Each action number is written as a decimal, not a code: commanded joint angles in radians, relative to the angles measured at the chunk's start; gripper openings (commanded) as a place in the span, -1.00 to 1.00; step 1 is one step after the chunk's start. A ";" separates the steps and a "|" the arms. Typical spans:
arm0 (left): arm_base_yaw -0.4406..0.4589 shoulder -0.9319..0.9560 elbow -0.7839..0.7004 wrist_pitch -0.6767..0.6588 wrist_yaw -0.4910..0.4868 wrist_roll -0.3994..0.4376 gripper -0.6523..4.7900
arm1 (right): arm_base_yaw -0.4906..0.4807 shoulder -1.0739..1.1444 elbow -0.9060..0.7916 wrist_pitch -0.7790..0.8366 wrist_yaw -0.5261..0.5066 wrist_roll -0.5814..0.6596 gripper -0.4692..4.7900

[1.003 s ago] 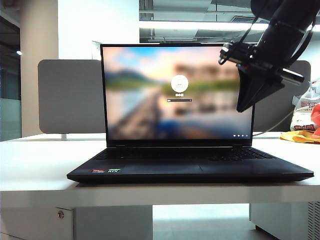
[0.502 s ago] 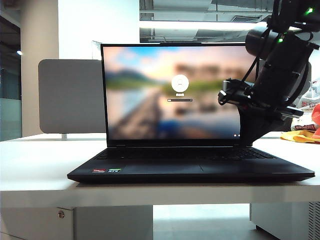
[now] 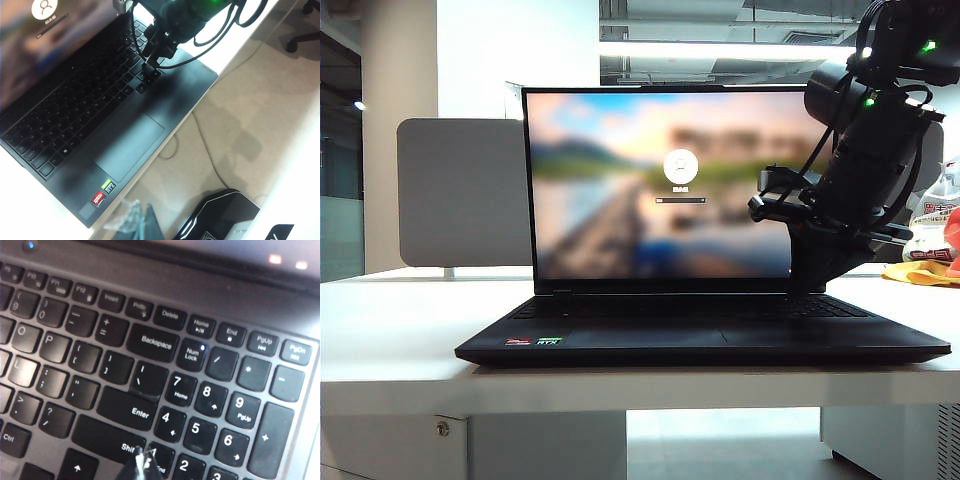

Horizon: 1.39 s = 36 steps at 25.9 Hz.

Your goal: Open the lid of the laptop and use the keypad to enter the password "123".

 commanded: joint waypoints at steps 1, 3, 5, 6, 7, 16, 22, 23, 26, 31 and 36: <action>0.000 0.005 0.002 0.014 0.004 -0.003 -0.78 | -0.002 0.008 0.003 0.014 0.003 0.003 -0.83; 0.000 0.008 0.002 0.015 0.004 -0.002 -0.78 | -0.012 0.028 0.003 0.014 0.001 0.006 -0.83; 0.000 0.009 0.002 0.015 0.004 0.001 -0.78 | -0.015 0.041 0.003 0.014 -0.001 0.010 -0.83; 0.000 0.010 0.002 0.015 0.004 0.001 -0.78 | -0.015 0.045 0.003 0.014 -0.001 0.010 -0.83; 0.000 0.010 0.002 0.015 0.003 0.004 -0.78 | -0.015 0.045 0.003 0.011 -0.002 0.010 -0.83; 0.000 0.009 0.002 0.013 0.004 0.004 -0.78 | -0.015 -0.036 0.003 -0.009 0.006 0.010 -0.83; 0.000 0.010 0.002 0.013 0.004 0.004 -0.78 | -0.029 -0.035 0.002 -0.021 0.029 -0.001 -0.83; 0.000 0.009 0.002 0.013 0.004 0.004 -0.78 | -0.029 -0.035 0.002 -0.024 0.029 -0.001 -0.83; 0.000 0.009 0.002 0.014 0.004 0.004 -0.78 | -0.029 -0.021 0.001 -0.036 0.028 -0.002 -0.83; 0.000 0.010 0.002 0.014 0.004 0.004 -0.78 | -0.029 -0.003 0.001 -0.050 0.027 -0.002 -0.83; 0.000 0.009 0.002 0.014 0.004 0.004 -0.78 | -0.029 0.008 0.001 -0.047 0.027 -0.002 -0.83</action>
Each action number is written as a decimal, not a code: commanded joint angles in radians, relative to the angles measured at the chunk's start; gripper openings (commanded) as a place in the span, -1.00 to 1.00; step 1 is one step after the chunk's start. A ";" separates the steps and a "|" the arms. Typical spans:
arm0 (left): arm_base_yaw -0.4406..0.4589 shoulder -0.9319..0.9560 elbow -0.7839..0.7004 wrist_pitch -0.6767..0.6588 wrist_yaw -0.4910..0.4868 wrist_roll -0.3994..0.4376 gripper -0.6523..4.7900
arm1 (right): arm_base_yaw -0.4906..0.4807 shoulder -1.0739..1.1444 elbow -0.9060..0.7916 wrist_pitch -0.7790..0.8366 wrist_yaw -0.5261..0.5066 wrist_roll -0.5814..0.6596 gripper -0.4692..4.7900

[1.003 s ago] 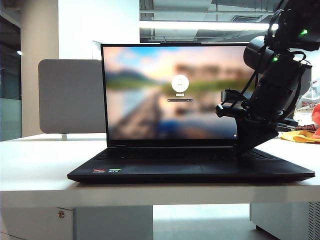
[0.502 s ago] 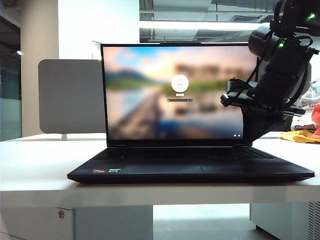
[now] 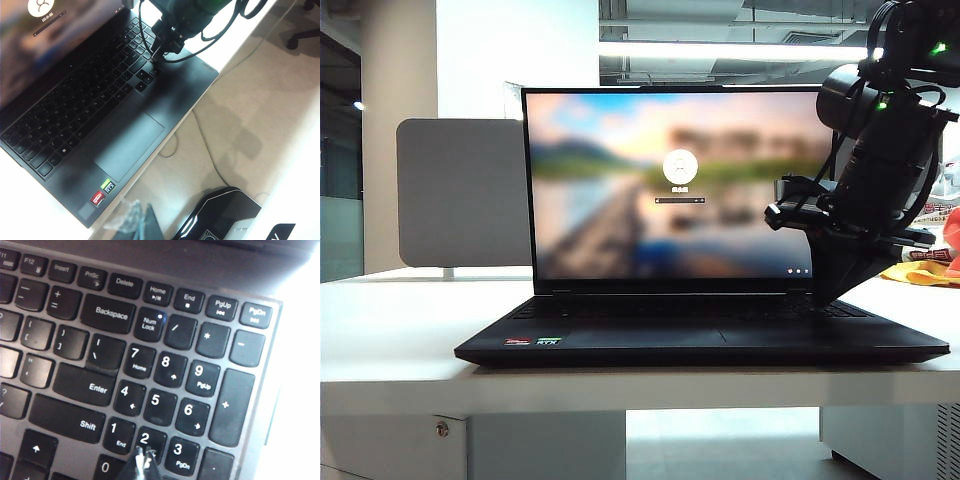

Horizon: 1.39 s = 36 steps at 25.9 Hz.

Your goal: Open the lid of the laptop and use the keypad to enter the password "123".

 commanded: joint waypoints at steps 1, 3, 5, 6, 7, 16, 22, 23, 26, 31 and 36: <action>0.000 -0.002 0.002 0.013 0.004 0.000 -0.78 | 0.000 0.016 0.002 0.003 -0.001 -0.003 -0.83; 0.000 -0.002 0.002 0.012 0.004 0.000 -0.78 | 0.001 0.033 0.002 -0.006 -0.001 -0.003 -0.83; 0.000 -0.002 0.002 0.012 0.004 0.000 -0.78 | 0.001 0.038 0.003 -0.004 -0.001 -0.003 -0.83; 0.000 -0.002 0.002 0.012 0.004 0.000 -0.78 | 0.001 0.036 0.004 -0.004 -0.001 -0.003 -0.83; 0.000 -0.002 0.002 0.012 0.004 0.000 -0.78 | 0.000 0.036 0.004 -0.008 -0.001 -0.003 -0.83; 0.000 -0.002 0.002 0.012 0.004 0.000 -0.78 | 0.001 -0.021 0.004 -0.006 0.007 -0.003 -0.83; 0.000 -0.002 0.002 0.002 0.004 0.000 -0.78 | 0.000 -0.032 0.004 -0.012 0.058 -0.027 -0.83; 0.000 -0.002 0.002 0.001 0.004 0.000 -0.78 | 0.000 -0.032 0.004 -0.013 0.068 -0.034 -0.83; 0.000 -0.002 0.002 0.001 0.004 0.000 -0.78 | -0.005 -0.032 0.004 -0.012 0.069 -0.036 -0.83; 0.000 -0.002 0.002 -0.002 0.004 0.000 -0.78 | -0.019 -0.031 0.004 -0.008 0.069 -0.036 -0.83; 0.000 -0.002 0.002 -0.003 0.004 0.000 -0.78 | -0.019 -0.031 0.004 -0.007 0.061 -0.035 -0.83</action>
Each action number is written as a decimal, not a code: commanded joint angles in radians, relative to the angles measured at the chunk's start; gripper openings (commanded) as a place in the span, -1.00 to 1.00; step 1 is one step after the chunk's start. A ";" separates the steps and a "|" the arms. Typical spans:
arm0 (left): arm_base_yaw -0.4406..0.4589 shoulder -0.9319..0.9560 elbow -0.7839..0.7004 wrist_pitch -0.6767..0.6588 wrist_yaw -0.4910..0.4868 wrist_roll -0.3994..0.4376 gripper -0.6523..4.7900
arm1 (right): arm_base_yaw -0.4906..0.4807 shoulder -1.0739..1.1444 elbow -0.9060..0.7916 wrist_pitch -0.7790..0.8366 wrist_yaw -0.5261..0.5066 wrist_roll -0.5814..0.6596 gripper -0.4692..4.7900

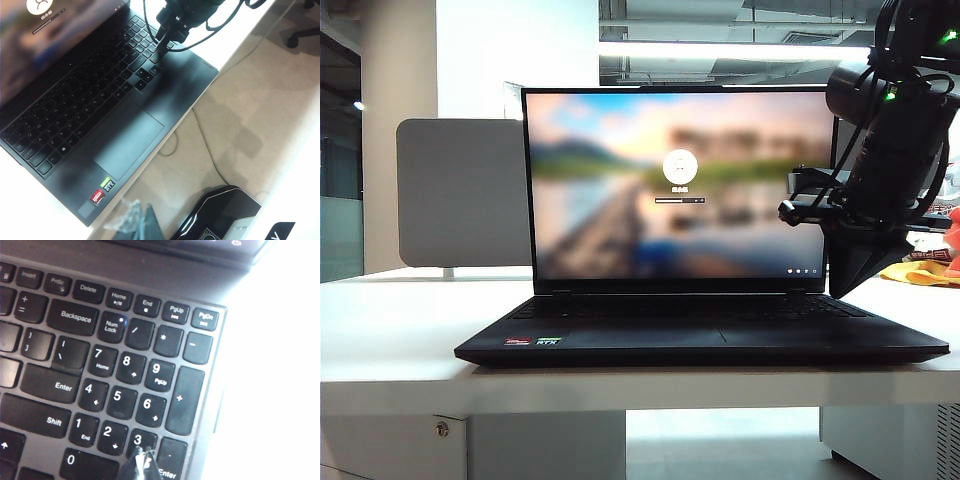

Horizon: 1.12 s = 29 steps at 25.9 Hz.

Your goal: Open the lid of the laptop and use the keypad to enter the password "123".

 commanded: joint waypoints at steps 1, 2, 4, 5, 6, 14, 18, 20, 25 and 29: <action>-0.001 -0.002 0.002 0.003 0.004 0.000 -0.78 | 0.000 0.000 0.002 0.012 -0.002 -0.001 -0.83; -0.001 -0.002 0.002 0.003 0.004 0.000 -0.78 | 0.000 0.009 0.002 0.009 -0.005 0.002 -0.83; -0.001 -0.002 0.002 0.002 0.004 0.000 -0.78 | 0.000 0.027 0.001 0.007 -0.005 0.002 -0.83; -0.001 -0.002 0.002 0.003 0.004 0.000 -0.78 | 0.000 0.031 0.001 0.012 -0.014 0.002 -0.83; -0.001 -0.002 0.002 0.003 0.004 0.000 -0.78 | 0.000 0.031 0.001 0.016 -0.016 0.002 -0.83; -0.001 -0.002 0.002 0.003 0.004 0.000 -0.78 | 0.000 0.045 0.001 0.000 -0.021 0.002 -0.83; -0.001 -0.002 0.002 0.002 0.005 0.000 -0.78 | 0.000 0.048 0.001 -0.018 -0.031 0.002 -0.83; -0.001 -0.002 0.002 0.000 0.006 -0.002 -0.78 | 0.000 0.048 0.001 -0.023 -0.042 0.002 -0.83; -0.001 -0.002 0.002 -0.007 0.003 -0.003 -0.78 | 0.000 0.031 0.002 -0.027 -0.043 0.002 -0.83; -0.001 -0.006 0.002 0.003 -0.088 0.002 -0.78 | 0.001 -0.090 0.001 -0.026 -0.064 0.001 -0.83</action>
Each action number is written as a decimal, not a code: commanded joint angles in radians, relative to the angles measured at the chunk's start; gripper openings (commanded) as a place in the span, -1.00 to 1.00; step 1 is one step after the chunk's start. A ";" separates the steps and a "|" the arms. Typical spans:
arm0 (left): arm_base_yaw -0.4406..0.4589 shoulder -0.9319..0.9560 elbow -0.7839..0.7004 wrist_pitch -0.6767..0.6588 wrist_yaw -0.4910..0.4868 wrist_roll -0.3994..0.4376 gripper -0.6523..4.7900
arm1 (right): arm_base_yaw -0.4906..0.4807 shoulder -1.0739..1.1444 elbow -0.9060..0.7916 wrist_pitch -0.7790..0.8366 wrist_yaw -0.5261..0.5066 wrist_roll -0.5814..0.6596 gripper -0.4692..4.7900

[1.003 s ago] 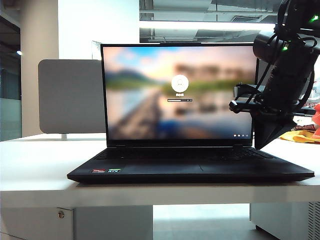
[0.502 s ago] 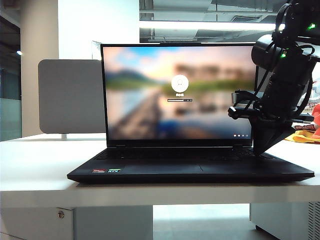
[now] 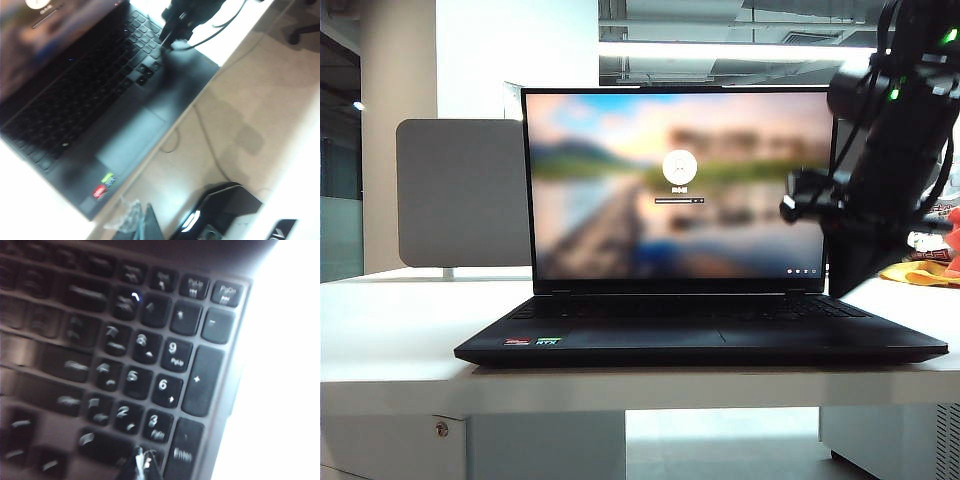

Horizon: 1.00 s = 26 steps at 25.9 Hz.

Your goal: Open the lid of the laptop and use the keypad to enter the password "123".

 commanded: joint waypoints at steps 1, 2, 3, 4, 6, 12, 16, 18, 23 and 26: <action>-0.001 -0.009 0.002 0.023 -0.082 0.002 -0.78 | 0.001 -0.082 0.003 0.012 -0.026 0.001 -0.83; -0.001 -0.017 0.002 0.041 -0.081 0.001 -0.78 | 0.002 -0.114 -0.006 0.013 -0.028 0.001 -0.83; -0.001 -0.026 0.002 0.051 -0.082 0.001 -0.78 | 0.004 -0.145 -0.023 0.015 -0.028 0.001 -0.83; -0.001 -0.045 0.002 0.068 -0.082 0.001 -0.78 | 0.010 -0.195 -0.062 0.023 -0.028 0.002 -0.83; -0.002 -0.076 0.001 0.074 -0.100 0.000 -0.78 | 0.010 -0.269 -0.130 0.047 -0.028 0.011 -0.83; -0.002 -0.225 -0.148 0.126 -0.123 -0.065 -0.78 | 0.012 -0.567 -0.388 0.102 -0.050 0.058 -0.83; -0.002 -0.357 -0.308 0.196 -0.142 -0.144 -0.78 | 0.012 -0.740 -0.476 0.068 -0.050 0.081 -0.83; -0.002 -0.420 -0.362 0.196 -0.172 -0.165 -0.78 | 0.012 -0.808 -0.496 0.049 -0.050 0.084 -0.83; -0.001 -0.562 -0.475 0.196 -0.224 -0.183 -0.78 | 0.012 -0.949 -0.547 0.003 -0.052 0.083 -0.82; -0.001 -0.579 -0.481 0.207 -0.257 -0.177 -0.78 | 0.012 -0.974 -0.547 -0.012 -0.054 0.084 -0.82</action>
